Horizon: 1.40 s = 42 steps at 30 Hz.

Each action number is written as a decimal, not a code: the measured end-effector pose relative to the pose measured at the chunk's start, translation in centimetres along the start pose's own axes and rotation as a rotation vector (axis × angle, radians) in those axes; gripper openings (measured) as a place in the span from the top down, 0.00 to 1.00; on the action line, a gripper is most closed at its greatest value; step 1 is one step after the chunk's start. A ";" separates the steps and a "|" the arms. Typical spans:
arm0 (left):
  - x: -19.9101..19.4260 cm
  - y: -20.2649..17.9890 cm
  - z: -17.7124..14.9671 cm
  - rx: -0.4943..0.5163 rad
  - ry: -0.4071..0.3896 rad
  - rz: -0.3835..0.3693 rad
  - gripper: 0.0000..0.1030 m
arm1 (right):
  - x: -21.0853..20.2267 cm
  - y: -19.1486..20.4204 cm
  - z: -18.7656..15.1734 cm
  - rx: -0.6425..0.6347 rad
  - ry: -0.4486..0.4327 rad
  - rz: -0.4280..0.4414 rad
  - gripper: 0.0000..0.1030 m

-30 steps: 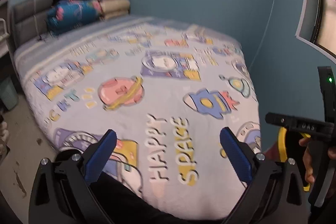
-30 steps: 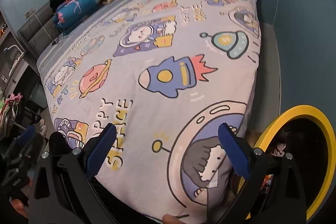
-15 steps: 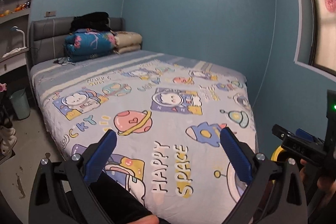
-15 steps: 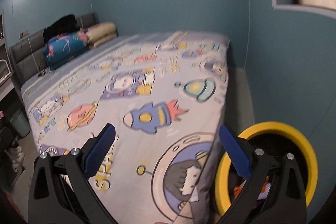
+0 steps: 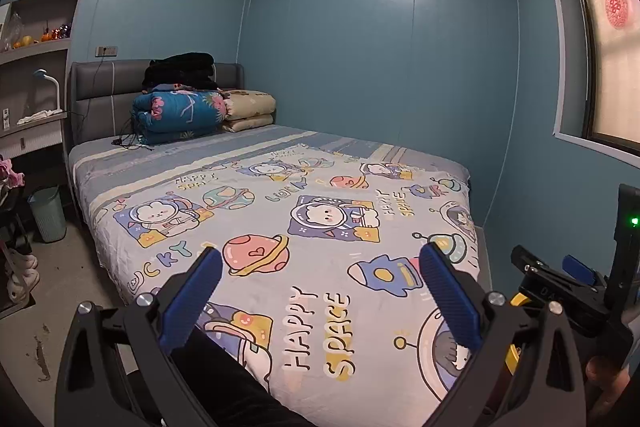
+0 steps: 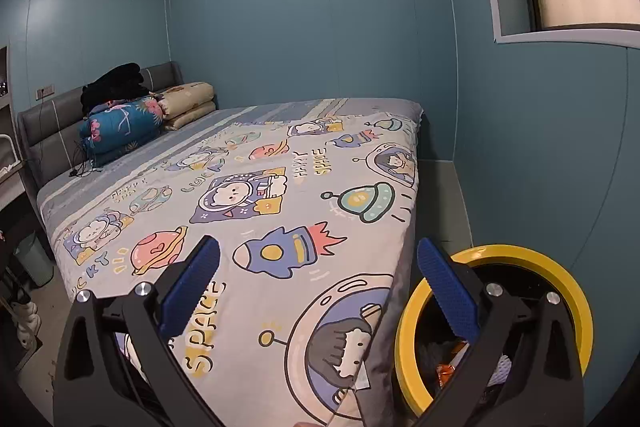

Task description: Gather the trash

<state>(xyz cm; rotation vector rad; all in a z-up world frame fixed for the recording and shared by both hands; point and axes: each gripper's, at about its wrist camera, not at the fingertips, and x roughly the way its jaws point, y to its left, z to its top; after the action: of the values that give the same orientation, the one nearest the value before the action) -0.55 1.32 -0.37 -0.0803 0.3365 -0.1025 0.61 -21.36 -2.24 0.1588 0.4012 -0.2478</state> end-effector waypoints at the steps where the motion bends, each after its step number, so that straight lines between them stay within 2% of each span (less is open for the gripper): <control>1: -0.1 0.0 0.0 0.001 -0.002 0.002 0.08 | -0.1 0.0 0.0 -0.001 -0.009 -0.004 0.08; 6: 0.0 0.0 0.0 0.000 0.000 0.010 0.08 | -0.6 0.4 -0.2 -0.009 -0.039 -0.010 0.08; 19: -0.1 0.2 -0.1 0.003 -0.001 0.037 0.08 | -0.2 0.7 -0.5 -0.009 -0.014 -0.002 0.08; 42: -0.1 0.1 0.1 0.010 0.002 0.038 0.08 | 0.1 0.6 -0.7 0.002 -0.006 0.001 0.08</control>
<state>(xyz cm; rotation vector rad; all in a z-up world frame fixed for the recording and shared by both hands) -0.64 1.41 -0.28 -0.0636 0.3390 -0.0671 0.61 -20.71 -2.83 0.1605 0.3952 -0.2476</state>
